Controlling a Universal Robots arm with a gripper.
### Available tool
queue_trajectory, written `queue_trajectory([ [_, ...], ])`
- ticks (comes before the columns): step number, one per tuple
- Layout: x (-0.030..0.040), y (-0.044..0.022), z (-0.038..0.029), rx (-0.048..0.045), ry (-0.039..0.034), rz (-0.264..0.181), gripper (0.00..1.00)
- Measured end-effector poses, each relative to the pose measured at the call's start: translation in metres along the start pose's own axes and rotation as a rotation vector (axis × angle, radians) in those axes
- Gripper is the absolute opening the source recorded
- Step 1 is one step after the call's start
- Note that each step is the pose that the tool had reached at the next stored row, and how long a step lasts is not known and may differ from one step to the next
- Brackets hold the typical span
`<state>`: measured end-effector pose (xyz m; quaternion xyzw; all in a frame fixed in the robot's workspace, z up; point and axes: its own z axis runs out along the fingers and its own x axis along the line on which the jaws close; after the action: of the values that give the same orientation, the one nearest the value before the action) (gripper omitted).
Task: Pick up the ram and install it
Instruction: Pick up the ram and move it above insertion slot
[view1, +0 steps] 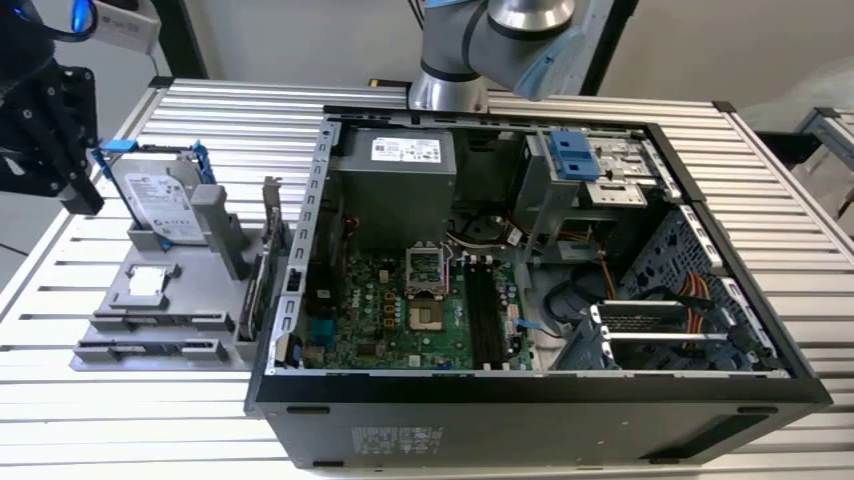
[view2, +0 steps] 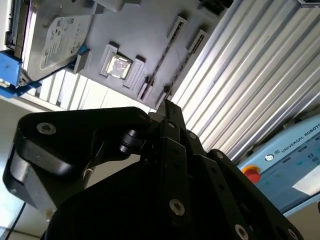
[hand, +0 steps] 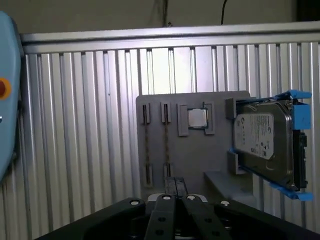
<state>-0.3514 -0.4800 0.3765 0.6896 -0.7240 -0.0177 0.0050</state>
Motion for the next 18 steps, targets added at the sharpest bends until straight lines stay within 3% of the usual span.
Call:
queue_trajectory([
  [10, 0.0000, 0.0000, 0.0000, -0.0003, 0.0030, -0.097, 0.00],
  [17, 0.0000, 0.0000, 0.0000, -0.0003, 0.0032, -0.102, 0.00],
  [18, 0.0000, 0.0000, 0.0000, -0.0004, 0.0032, -0.102, 1.00],
])
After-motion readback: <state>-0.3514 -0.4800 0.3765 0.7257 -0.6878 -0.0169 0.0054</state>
